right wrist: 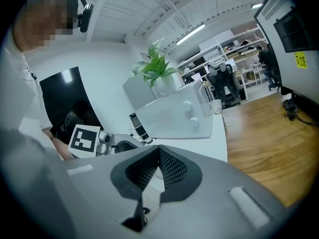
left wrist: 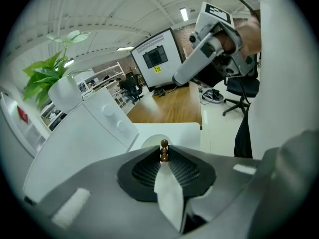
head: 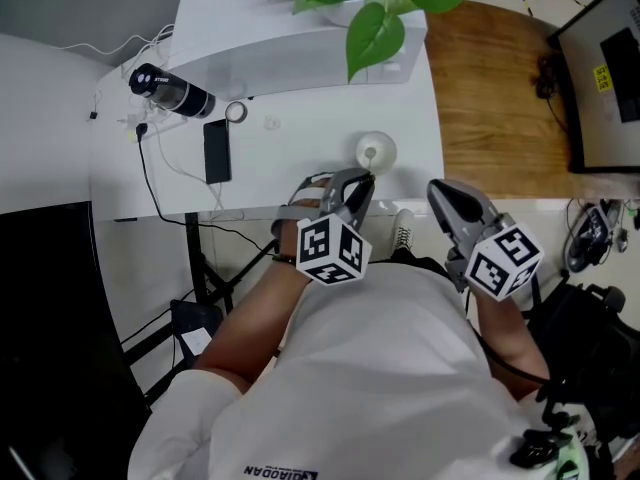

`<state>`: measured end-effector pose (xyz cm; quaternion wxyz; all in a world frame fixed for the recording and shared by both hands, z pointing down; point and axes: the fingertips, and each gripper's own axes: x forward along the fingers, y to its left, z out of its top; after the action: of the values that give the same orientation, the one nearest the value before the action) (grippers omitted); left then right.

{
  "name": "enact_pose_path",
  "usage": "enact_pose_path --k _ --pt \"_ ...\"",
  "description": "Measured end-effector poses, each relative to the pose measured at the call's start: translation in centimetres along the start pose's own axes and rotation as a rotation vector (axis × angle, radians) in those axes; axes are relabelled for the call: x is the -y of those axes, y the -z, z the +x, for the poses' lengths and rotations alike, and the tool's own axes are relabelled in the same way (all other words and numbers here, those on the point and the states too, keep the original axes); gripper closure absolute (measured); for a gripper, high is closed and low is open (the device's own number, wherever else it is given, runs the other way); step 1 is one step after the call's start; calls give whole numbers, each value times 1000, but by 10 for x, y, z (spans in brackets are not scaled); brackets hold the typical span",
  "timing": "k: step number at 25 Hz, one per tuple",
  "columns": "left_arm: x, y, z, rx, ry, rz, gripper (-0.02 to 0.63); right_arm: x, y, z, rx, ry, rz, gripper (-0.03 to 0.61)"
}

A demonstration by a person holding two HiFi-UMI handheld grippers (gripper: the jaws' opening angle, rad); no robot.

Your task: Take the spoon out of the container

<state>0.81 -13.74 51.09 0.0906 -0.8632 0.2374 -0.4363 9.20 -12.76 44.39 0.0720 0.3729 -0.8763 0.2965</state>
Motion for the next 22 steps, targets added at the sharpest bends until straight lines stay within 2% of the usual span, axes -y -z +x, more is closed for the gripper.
enact_pose_path --k 8,14,22 --pt "-23 -9 -32 119 -45 -172 558 -11 -19 6 13 -19 -50 572" --pt "-44 -17 -64 264 -28 -378 560 -20 -27 11 18 -34 -73 572" --pt "-56 -12 -87 375 1 -565 560 -38 -32 15 25 -71 -118 572"
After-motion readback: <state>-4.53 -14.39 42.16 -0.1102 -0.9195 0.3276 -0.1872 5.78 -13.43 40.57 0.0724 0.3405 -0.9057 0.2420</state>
